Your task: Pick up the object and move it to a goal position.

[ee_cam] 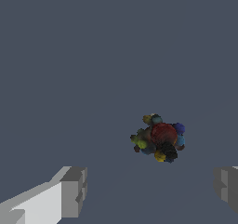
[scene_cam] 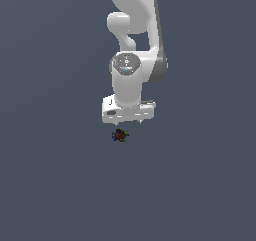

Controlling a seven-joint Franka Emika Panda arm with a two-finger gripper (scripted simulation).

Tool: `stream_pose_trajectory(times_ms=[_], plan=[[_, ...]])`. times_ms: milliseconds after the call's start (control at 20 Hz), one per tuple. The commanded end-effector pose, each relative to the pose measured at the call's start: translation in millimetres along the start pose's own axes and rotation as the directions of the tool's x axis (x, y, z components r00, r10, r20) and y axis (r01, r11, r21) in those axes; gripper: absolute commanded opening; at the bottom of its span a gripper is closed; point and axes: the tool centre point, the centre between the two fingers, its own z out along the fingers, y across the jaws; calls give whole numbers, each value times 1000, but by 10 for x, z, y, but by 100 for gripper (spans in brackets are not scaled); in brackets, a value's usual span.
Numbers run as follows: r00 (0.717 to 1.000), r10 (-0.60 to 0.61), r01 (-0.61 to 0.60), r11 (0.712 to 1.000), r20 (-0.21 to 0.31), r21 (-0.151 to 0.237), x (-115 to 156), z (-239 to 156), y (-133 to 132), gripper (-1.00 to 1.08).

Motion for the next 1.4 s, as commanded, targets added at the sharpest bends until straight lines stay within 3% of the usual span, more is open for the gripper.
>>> stream_pose_trajectory(times_ms=[0,300,650,1000,1350], plan=[[999,-47,47,999,0,-3,-4,30,22,100],[981,-194,194,981,-1,-12,-16,123,84,100],[925,-380,380,925,0,-21,-33,238,158,100],[834,-552,552,834,2,-28,-51,348,223,100],[711,-703,703,710,4,-35,-68,453,278,100]])
